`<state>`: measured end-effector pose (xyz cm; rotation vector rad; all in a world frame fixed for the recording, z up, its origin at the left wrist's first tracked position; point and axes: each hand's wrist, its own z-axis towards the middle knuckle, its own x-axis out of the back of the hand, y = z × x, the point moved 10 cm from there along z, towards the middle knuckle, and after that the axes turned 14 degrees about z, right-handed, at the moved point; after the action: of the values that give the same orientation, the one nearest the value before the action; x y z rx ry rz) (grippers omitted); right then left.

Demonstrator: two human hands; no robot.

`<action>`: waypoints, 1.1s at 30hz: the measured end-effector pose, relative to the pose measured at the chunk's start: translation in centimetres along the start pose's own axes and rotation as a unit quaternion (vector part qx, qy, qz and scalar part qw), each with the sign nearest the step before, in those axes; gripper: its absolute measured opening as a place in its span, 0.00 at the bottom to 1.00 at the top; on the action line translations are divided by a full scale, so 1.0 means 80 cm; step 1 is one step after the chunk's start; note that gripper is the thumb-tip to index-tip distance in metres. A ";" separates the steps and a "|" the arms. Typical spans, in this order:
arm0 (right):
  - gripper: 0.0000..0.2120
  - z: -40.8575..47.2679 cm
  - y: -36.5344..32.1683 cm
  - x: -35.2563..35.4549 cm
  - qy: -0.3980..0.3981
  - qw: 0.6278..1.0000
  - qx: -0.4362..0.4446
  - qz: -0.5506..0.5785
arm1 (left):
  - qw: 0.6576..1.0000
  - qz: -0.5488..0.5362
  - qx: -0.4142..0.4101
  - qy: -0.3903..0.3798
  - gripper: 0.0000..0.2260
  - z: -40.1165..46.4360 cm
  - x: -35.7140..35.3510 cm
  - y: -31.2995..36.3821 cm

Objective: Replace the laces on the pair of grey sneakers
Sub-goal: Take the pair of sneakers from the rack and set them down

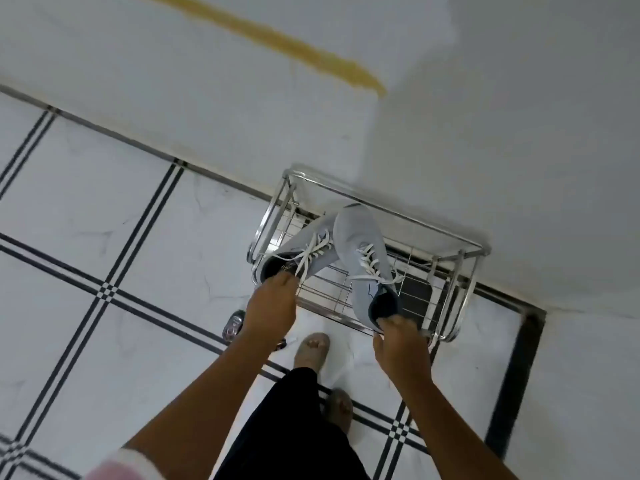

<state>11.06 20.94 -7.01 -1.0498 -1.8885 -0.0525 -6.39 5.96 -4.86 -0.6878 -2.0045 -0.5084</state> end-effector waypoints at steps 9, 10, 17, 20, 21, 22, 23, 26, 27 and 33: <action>0.07 0.058 0.025 -0.055 -0.069 0.978 0.068 -0.183 | 0.921 0.348 -0.161 -0.072 0.15 0.076 -0.082 -0.011; 0.07 0.059 0.027 -0.061 -0.079 0.979 0.068 -0.173 | 0.913 0.364 -0.167 -0.073 0.16 0.078 -0.086 -0.014; 0.09 0.032 0.033 -0.041 -0.042 0.998 0.048 0.017 | 0.903 0.382 -0.192 -0.029 0.15 0.059 -0.069 0.003; 0.04 0.006 0.027 -0.020 -0.003 0.994 0.051 0.093 | 0.913 0.346 -0.216 0.014 0.13 0.029 -0.040 0.034; 0.05 -0.006 0.025 -0.014 -0.001 0.993 0.046 0.106 | 0.918 0.325 -0.226 0.022 0.12 0.015 -0.027 0.048; 0.06 -0.020 0.026 -0.010 0.000 0.992 0.039 0.121 | 0.922 0.308 -0.232 0.019 0.13 0.000 -0.016 0.061; 0.07 -0.036 0.028 -0.007 -0.001 0.991 0.032 0.131 | 0.926 0.297 -0.233 0.005 0.15 -0.017 -0.008 0.073; 0.08 -0.098 0.043 -0.008 -0.020 0.988 0.024 0.154 | 0.951 0.225 -0.210 -0.042 0.17 -0.075 0.008 0.104; 0.08 -0.119 0.048 -0.011 -0.029 0.987 0.020 0.160 | 0.957 0.195 -0.207 -0.049 0.18 -0.095 0.010 0.114; 0.08 -0.261 0.093 -0.039 -0.047 0.978 0.037 0.201 | 0.972 0.085 -0.213 -0.058 0.20 -0.242 -0.044 0.169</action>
<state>31.46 14.55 -0.48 -1.3825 -1.7117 0.3040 16.17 3.75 2.52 -1.1647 -1.9367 -0.8231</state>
